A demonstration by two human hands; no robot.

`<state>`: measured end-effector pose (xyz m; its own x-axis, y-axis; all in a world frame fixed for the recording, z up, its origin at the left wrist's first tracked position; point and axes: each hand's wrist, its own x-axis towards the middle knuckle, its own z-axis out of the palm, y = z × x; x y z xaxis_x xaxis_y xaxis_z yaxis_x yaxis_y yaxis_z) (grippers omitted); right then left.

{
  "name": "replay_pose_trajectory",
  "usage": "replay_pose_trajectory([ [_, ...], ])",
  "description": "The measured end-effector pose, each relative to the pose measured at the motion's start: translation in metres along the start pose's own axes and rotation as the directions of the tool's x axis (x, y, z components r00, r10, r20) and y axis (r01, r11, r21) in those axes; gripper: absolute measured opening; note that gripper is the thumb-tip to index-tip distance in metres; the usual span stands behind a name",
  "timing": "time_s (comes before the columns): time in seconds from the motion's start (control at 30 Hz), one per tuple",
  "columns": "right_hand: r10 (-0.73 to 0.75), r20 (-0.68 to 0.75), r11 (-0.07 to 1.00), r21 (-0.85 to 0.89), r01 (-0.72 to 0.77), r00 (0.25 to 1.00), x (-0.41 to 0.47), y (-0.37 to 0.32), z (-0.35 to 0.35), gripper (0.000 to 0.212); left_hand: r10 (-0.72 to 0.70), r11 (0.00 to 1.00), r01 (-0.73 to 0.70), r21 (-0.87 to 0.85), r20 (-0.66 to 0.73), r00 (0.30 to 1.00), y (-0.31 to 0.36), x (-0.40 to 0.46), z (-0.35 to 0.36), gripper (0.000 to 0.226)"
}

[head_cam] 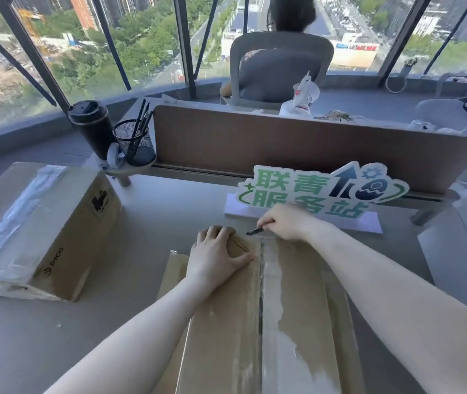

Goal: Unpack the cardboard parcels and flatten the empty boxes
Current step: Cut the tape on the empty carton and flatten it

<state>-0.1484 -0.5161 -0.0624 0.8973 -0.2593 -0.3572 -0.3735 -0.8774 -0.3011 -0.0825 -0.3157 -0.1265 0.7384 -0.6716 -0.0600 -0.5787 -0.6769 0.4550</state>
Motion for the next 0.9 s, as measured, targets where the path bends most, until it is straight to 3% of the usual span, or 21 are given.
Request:
replay_pose_trajectory([
  [0.4, -0.072, 0.163, 0.986, 0.157, 0.046, 0.984, 0.022, 0.021, -0.008, 0.024, -0.033, 0.999, 0.034, -0.015, 0.021, 0.999, 0.003, 0.0, -0.002, 0.069],
  [0.57, -0.092, 0.233, 0.992, -0.058, 0.108, 0.968, 0.028, 0.026, -0.021, 0.023, -0.046, 0.999, 0.045, 0.027, 0.047, 0.998, 0.005, 0.001, -0.002, 0.07],
  [0.77, -0.128, 0.213, 0.982, -0.108, 0.153, 0.969, 0.015, 0.033, -0.025, 0.026, -0.05, 0.998, 0.048, 0.034, 0.05, 0.998, 0.009, 0.0, -0.002, 0.07],
  [0.9, -0.092, 0.25, 0.947, -0.276, 0.162, 0.964, -0.005, 0.055, -0.035, 0.024, -0.06, 0.997, 0.058, 0.045, 0.05, 0.997, 0.008, 0.0, -0.002, 0.07],
])
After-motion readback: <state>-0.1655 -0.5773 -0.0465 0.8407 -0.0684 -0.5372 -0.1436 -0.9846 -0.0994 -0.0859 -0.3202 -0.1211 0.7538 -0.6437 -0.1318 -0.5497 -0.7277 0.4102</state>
